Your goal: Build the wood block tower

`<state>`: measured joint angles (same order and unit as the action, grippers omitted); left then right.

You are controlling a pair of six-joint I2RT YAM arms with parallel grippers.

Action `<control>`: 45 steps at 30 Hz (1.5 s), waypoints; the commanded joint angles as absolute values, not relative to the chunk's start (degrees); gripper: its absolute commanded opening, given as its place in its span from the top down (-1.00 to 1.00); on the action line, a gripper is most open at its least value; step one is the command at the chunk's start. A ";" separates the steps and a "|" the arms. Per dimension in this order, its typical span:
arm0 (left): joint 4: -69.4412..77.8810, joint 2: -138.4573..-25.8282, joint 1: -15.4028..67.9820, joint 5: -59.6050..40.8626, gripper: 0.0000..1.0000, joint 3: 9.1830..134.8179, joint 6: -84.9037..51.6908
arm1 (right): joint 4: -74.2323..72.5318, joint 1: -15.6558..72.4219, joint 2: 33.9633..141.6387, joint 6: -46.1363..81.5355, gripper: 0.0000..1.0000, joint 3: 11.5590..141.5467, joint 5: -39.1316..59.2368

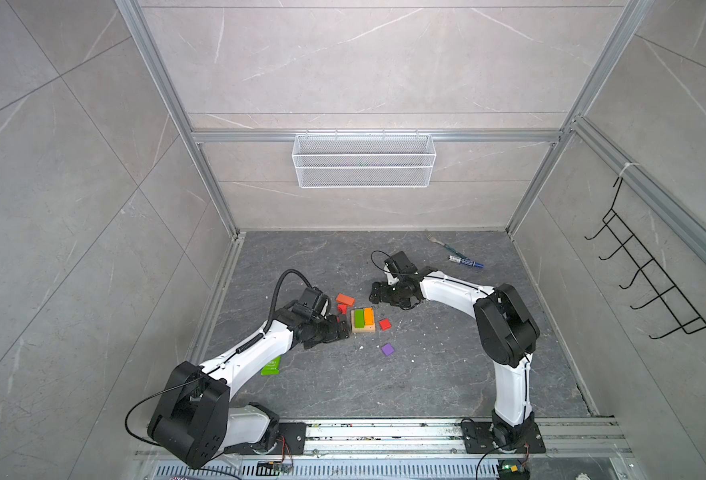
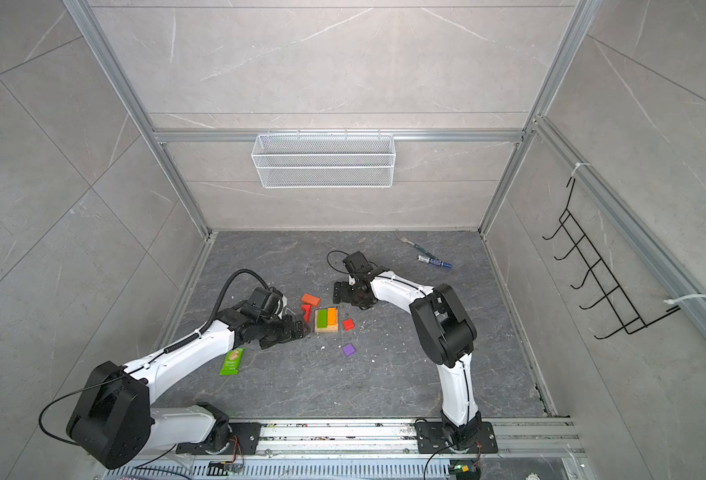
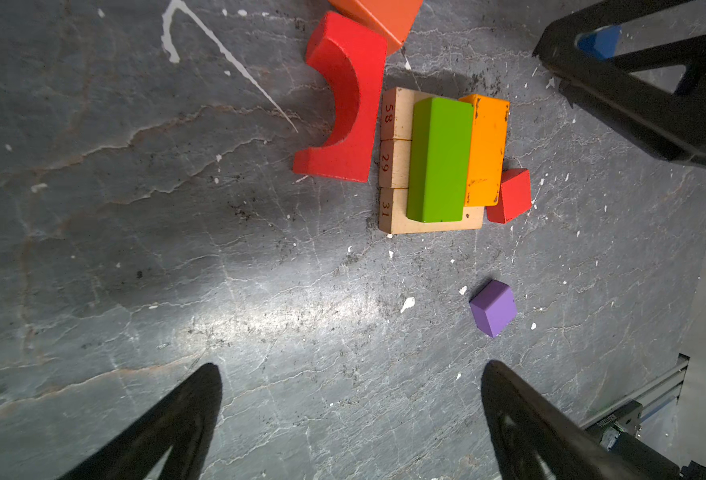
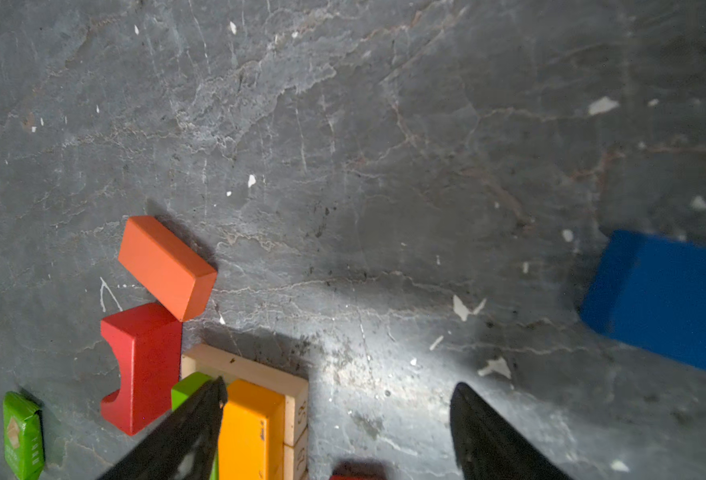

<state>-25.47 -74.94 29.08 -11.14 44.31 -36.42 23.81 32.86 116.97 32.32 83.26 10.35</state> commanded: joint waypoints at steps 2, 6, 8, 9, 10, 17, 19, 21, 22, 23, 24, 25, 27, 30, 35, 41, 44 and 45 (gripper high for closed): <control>-26.02 -73.75 28.72 -12.22 -0.99 44.74 -35.95 | 25.84 32.99 119.12 32.21 -0.63 85.25 11.22; -26.19 -73.56 28.74 -12.03 -0.99 44.62 -35.95 | 26.47 33.02 119.94 31.96 -0.64 85.56 11.08; -26.19 -73.52 28.70 -11.96 -0.99 44.56 -36.02 | 27.08 32.96 120.53 31.94 -0.65 85.84 11.00; -26.20 -73.56 28.72 -11.95 -0.99 44.57 -35.96 | 27.54 32.96 120.95 31.85 -0.65 86.14 11.23; -26.20 -73.56 28.74 -12.01 -0.99 44.58 -36.02 | 27.81 32.97 121.16 31.79 -0.64 86.29 11.38; -26.28 -73.48 28.74 -11.86 -0.99 44.62 -36.03 | 27.30 32.96 121.09 31.89 -0.64 85.36 11.36; -26.32 -73.49 28.73 -11.86 -0.99 44.65 -36.03 | 27.37 33.04 120.92 31.84 -0.64 85.26 11.22; -26.36 -73.46 28.74 -11.71 -0.99 44.65 -36.00 | 27.40 33.27 120.47 31.65 -0.64 84.63 10.42; -26.32 -73.45 28.69 -11.77 -0.99 44.65 -35.98 | 27.34 33.39 120.26 31.59 -0.64 84.45 9.94; -26.30 -73.51 28.68 -11.71 -0.99 44.65 -35.94 | 27.41 33.61 120.07 31.39 -0.64 84.22 9.47; -26.29 -73.49 28.73 -11.76 -0.99 44.65 -35.96 | 27.57 33.75 119.98 31.19 -0.64 84.11 8.92; -26.20 -73.59 28.74 -11.77 -0.99 44.65 -35.92 | 27.81 33.93 119.89 30.97 -0.64 84.15 8.43; -26.20 -73.73 28.68 -11.86 -0.99 44.69 -35.98 | 28.25 34.10 119.88 30.73 -0.64 84.40 7.77; -26.10 -73.86 28.69 -11.89 -0.99 44.73 -35.97 | 28.95 34.62 119.88 30.22 -0.63 84.73 6.39; -26.18 -73.57 28.73 -11.82 -0.99 44.65 -35.99 | 29.27 35.16 119.97 29.89 -0.63 85.06 5.54; -26.19 -73.51 28.73 -11.78 -0.99 44.47 -36.03 | 29.76 35.55 120.37 29.60 -0.63 85.26 5.23; -26.19 -73.43 28.70 -11.77 -0.99 44.61 -36.03 | 29.71 35.77 120.32 29.62 -0.62 85.06 5.19; -26.19 -73.45 28.73 -11.77 -0.99 44.60 -36.01 | 29.71 35.75 120.32 29.61 -0.63 84.97 5.09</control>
<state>-25.52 -74.94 28.93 -11.09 44.31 -36.42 26.37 35.20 119.63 30.15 85.08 5.74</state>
